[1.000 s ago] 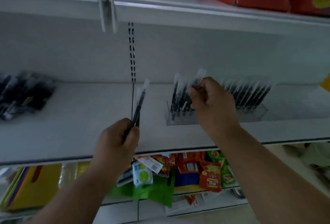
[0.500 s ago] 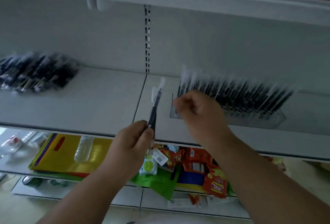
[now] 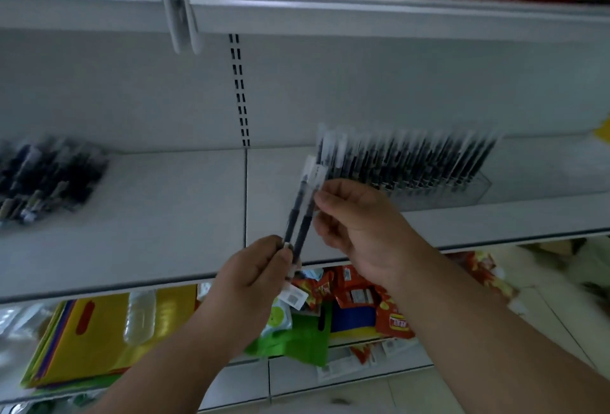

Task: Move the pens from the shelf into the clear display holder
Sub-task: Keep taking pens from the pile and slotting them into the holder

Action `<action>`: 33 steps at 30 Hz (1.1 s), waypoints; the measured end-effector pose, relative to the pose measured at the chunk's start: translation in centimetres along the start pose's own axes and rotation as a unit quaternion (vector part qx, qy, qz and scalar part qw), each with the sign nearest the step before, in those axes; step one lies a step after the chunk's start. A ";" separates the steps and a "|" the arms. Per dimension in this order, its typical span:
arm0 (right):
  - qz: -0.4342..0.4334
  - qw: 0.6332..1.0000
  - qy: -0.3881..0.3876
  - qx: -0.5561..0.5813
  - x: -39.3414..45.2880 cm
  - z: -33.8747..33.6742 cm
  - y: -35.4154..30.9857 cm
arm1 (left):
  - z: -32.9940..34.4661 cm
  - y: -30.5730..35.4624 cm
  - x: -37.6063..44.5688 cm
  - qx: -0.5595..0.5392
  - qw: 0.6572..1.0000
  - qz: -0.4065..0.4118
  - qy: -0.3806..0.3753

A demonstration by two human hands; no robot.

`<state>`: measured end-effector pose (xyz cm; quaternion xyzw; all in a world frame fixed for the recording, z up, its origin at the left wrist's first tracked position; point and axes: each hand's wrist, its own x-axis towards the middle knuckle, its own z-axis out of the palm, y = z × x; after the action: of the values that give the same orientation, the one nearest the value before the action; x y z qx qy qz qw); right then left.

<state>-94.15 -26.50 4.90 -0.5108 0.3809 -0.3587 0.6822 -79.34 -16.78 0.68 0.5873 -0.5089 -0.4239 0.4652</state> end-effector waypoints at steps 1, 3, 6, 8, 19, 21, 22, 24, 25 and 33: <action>-0.017 1.000 0.026 -0.002 -0.2 -0.2 0.0 | -0.3 -0.4 0.1 -0.001 1.000 -0.001 0.018; -0.059 0.995 0.085 -0.004 -0.7 -0.9 -0.6 | -0.9 -1.0 0.1 -0.008 0.998 -0.007 0.054; -0.134 0.976 0.167 -0.032 -0.8 -2.5 -2.1 | -1.5 -1.4 0.2 -0.008 0.998 -0.015 0.067; -0.183 0.956 0.215 -0.083 -0.1 -3.5 -2.8 | -1.7 -1.4 0.2 -0.009 0.998 -0.010 0.063; -0.266 0.889 0.214 -0.304 2.4 -4.4 -3.8 | -1.3 -1.0 -0.2 0.031 0.997 -0.022 0.068; -0.272 0.882 0.213 -0.320 2.7 -4.4 -3.8 | -1.0 -0.8 -0.3 0.046 0.997 -0.016 0.066; -0.271 0.881 0.210 -0.326 2.9 -4.5 -3.9 | -0.9 -0.8 -0.3 0.050 0.996 -0.015 0.071; -0.261 0.880 0.194 -0.346 3.4 -4.5 -3.7 | -0.7 -0.7 -0.1 0.048 0.995 -0.019 0.085; -0.255 0.877 0.184 -0.364 3.5 -4.6 -3.4 | -0.7 -0.7 0.0 0.049 0.994 -0.021 0.090; -0.250 0.853 0.216 -0.403 3.3 -4.2 0.0 | -0.5 -0.3 -0.6 0.059 0.992 -0.022 0.113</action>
<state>-96.37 -31.16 3.61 -0.7287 0.4892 -0.4338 0.2039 -78.82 -16.14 0.50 0.6686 -0.4643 -0.3341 0.4752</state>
